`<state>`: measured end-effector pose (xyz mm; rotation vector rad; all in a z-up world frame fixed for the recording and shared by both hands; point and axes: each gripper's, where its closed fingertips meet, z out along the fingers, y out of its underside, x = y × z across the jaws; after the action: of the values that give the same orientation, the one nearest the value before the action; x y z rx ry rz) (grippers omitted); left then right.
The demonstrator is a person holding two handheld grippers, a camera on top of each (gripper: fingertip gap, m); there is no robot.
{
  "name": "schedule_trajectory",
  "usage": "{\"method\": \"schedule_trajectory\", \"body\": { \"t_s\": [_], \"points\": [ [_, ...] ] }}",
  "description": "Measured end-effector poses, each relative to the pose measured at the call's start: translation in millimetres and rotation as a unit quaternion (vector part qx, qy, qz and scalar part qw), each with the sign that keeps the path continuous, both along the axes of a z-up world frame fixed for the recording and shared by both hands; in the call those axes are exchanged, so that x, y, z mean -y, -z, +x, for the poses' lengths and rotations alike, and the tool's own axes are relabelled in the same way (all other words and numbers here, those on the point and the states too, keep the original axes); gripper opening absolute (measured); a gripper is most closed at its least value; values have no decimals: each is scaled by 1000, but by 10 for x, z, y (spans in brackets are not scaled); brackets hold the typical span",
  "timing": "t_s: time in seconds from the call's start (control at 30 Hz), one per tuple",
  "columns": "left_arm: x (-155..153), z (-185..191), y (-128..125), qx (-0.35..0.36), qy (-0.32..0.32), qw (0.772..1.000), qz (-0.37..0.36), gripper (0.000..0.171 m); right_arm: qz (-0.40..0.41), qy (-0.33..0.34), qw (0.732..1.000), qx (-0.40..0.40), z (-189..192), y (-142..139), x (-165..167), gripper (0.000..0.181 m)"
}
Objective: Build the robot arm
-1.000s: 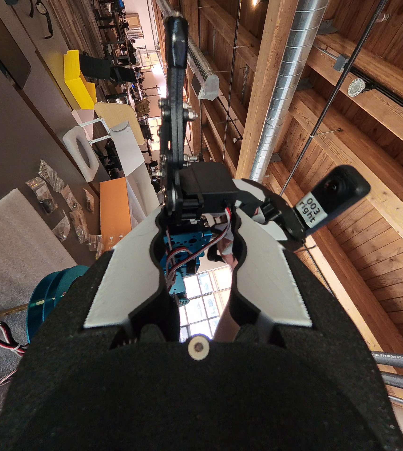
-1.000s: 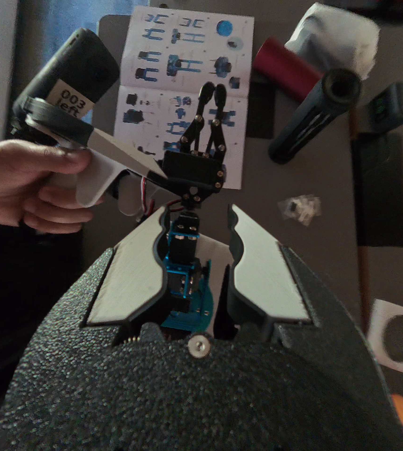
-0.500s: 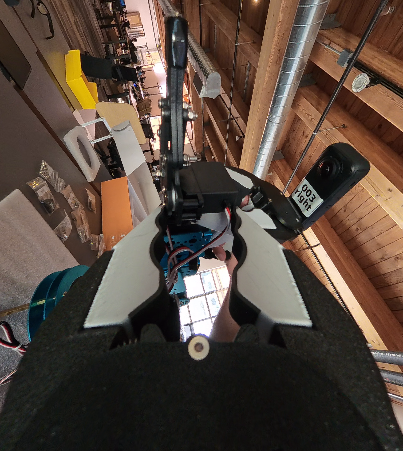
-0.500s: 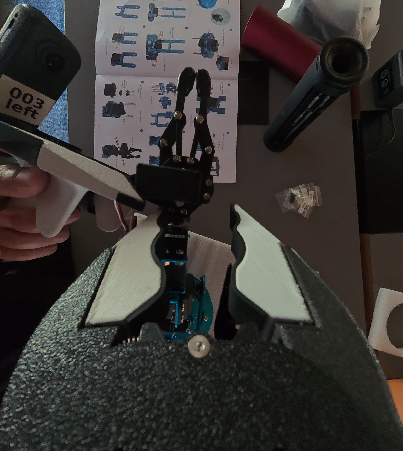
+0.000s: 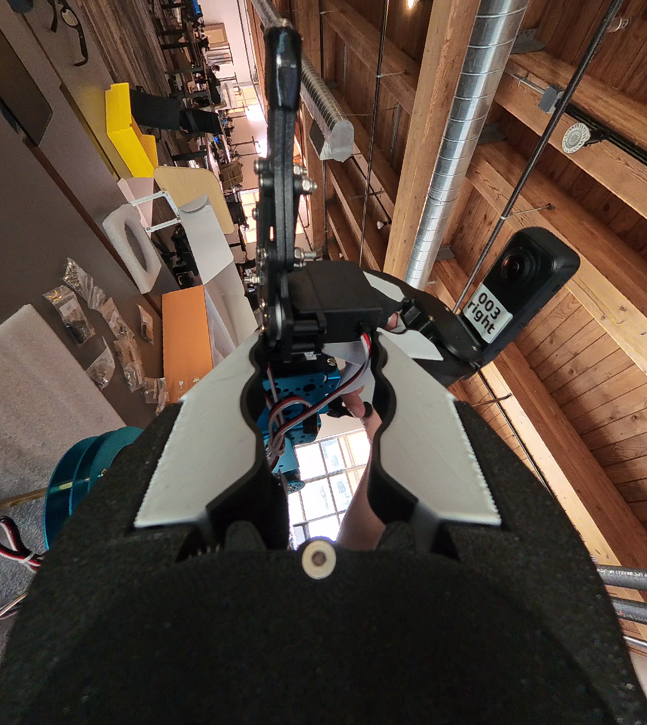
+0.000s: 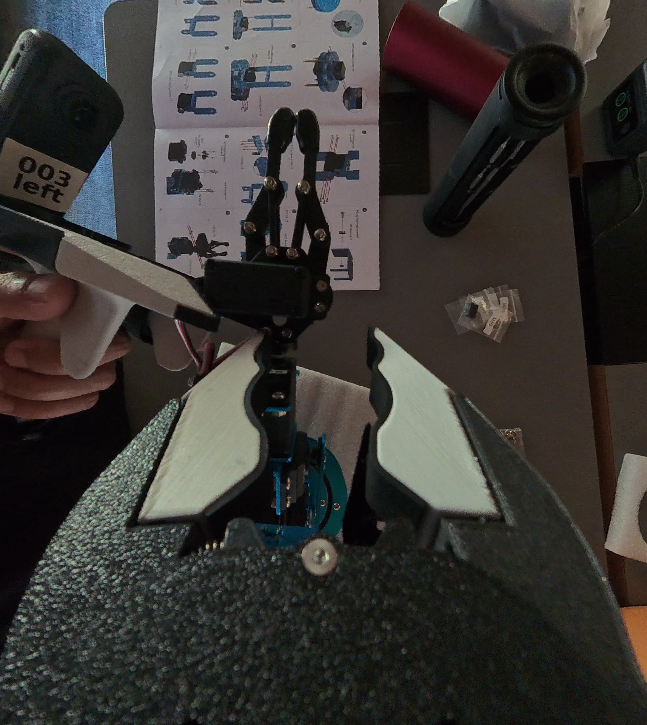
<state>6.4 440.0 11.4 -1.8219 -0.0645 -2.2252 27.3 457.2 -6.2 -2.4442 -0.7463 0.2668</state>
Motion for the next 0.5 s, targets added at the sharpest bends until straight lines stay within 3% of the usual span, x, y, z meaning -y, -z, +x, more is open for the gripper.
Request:
{"method": "schedule_trajectory", "body": {
  "t_s": [0.5],
  "points": [
    [3,2,-3,-1,1,1000,0,52,3,-4,1000,14,-8,-29,-13,49]
  ]
}}
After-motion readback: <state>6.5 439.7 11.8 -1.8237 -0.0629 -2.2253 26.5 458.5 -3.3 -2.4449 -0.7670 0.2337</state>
